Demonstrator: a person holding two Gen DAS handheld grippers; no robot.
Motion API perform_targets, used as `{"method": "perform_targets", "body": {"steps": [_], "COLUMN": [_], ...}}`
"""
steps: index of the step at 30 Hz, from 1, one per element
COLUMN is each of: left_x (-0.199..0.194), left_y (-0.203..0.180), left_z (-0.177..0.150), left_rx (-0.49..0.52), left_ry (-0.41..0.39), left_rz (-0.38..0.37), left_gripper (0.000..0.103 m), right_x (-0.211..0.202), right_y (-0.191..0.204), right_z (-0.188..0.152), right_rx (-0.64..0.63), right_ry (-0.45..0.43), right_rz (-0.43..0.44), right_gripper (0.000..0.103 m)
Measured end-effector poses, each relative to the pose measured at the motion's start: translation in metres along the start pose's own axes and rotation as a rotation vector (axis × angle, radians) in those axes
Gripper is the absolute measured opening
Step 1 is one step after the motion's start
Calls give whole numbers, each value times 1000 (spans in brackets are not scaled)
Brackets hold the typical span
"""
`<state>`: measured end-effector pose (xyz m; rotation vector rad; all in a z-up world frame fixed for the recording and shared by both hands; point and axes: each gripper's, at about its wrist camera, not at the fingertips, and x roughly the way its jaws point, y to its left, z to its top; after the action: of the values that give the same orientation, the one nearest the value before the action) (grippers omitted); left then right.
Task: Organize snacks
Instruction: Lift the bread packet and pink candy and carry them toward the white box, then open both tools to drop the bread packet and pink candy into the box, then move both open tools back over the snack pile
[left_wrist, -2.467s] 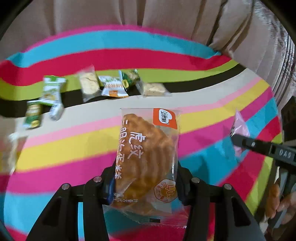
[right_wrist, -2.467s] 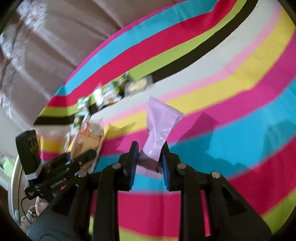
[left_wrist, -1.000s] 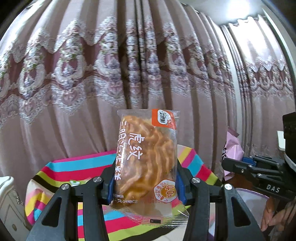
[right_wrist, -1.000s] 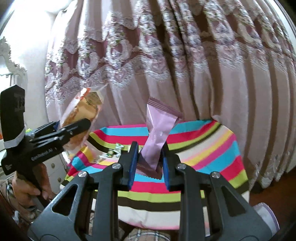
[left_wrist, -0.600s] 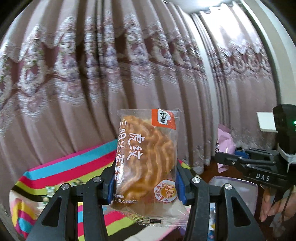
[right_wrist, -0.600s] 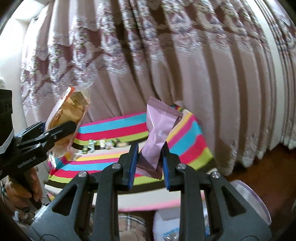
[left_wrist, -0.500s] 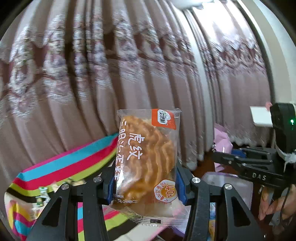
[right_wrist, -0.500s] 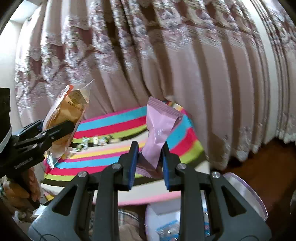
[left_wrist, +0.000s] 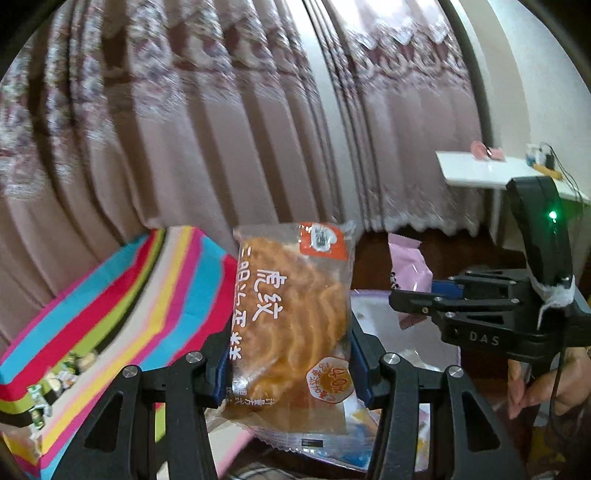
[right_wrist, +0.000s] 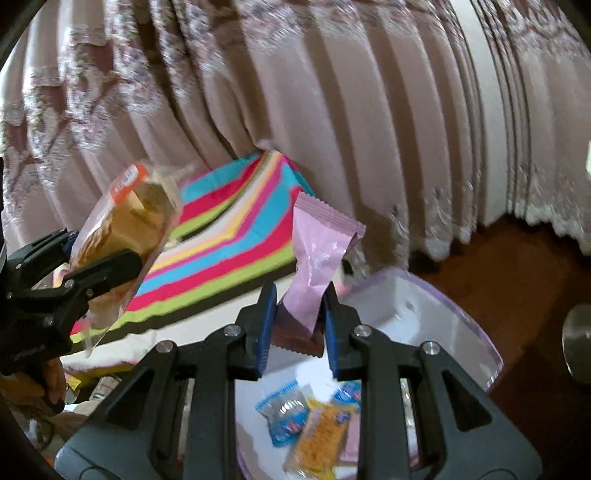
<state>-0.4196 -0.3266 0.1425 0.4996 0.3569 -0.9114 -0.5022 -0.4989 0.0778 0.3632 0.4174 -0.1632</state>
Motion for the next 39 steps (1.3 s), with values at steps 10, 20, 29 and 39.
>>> {"method": "perform_targets", "body": {"steps": [10, 20, 29, 39], "left_x": [67, 109, 78, -12], "left_y": [-26, -25, 63, 290], "left_z": [-21, -34, -64, -182], "left_rx": [9, -42, -179, -393], "left_ry": [196, 284, 222, 282], "left_rz": [-142, -257, -152, 454], "left_gripper": [52, 64, 80, 85], "right_x": [27, 45, 77, 208], "right_y": [-41, -55, -1, 171], "right_z": [-30, -35, -14, -1], "right_rx": [64, 130, -31, -206], "right_ry": [131, 204, 276, 437], "right_rz": [-81, -119, -84, 242], "right_gripper": [28, 49, 65, 82]}}
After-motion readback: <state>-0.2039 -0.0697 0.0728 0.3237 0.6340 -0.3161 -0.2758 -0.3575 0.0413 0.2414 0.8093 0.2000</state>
